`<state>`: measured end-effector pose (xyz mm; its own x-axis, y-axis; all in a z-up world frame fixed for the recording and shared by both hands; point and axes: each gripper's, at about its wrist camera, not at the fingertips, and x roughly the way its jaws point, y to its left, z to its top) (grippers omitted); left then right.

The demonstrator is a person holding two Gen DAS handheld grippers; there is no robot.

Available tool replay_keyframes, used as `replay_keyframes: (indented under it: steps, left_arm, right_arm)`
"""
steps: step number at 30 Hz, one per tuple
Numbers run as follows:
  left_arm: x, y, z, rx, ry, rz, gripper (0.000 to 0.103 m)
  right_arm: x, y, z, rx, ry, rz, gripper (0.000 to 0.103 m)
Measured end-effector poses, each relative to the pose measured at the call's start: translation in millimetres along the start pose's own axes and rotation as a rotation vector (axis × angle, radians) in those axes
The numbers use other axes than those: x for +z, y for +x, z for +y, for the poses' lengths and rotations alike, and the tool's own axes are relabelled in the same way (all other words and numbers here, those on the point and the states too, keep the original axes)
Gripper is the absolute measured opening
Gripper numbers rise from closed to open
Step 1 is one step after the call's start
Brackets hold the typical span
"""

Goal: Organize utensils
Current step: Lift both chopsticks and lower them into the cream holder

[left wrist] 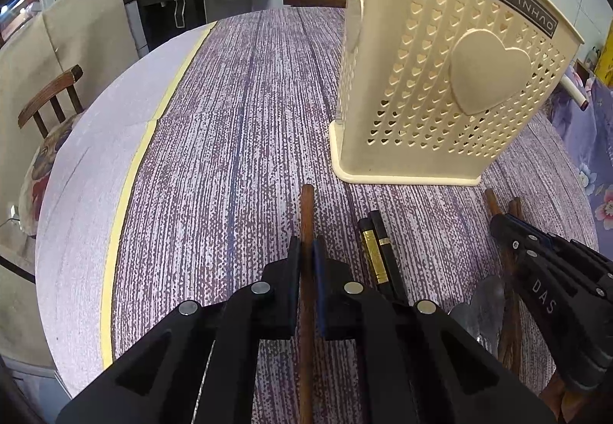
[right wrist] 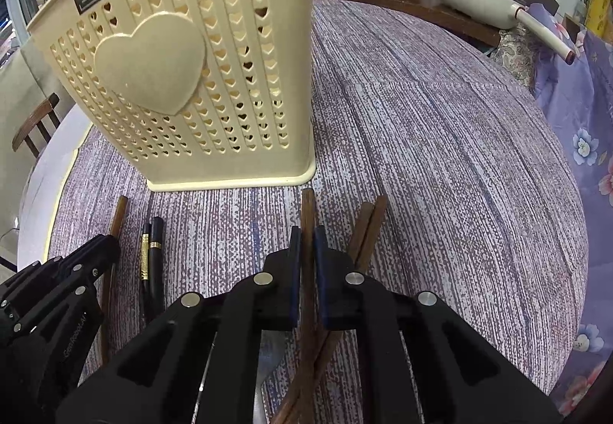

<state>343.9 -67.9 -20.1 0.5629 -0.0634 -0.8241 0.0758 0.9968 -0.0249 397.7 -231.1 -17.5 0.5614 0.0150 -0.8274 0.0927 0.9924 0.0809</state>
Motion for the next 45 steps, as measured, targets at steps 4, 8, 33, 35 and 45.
replay_keyframes:
  steps: [4,8,33,35,45]
  left_arm:
    - [1.1,-4.2,1.1,-0.019,-0.010,-0.014,0.008]
    - [4.6,-13.4,4.8,-0.053,-0.023,-0.037,0.008]
    - [30.1,-149.5,20.0,-0.194,0.006,-0.328,0.008]
    - [29.7,-153.5,21.4,-0.199,0.008,-0.331,0.008]
    - [31.8,-171.1,26.0,-0.201,0.008,-0.365,0.008]
  right_arm:
    - [2.2,-4.2,-7.1,0.044,0.023,-0.011,0.008]
    - [5.2,-16.2,-17.5,0.123,0.057,-0.036,0.008]
    - [26.8,-174.3,-63.7,0.310,-0.001,-0.289,0.008]
    - [25.8,-181.0,-64.7,0.303,-0.012,-0.297,0.008]
    - [25.7,-199.9,-64.5,0.300,-0.044,-0.318,0.008]
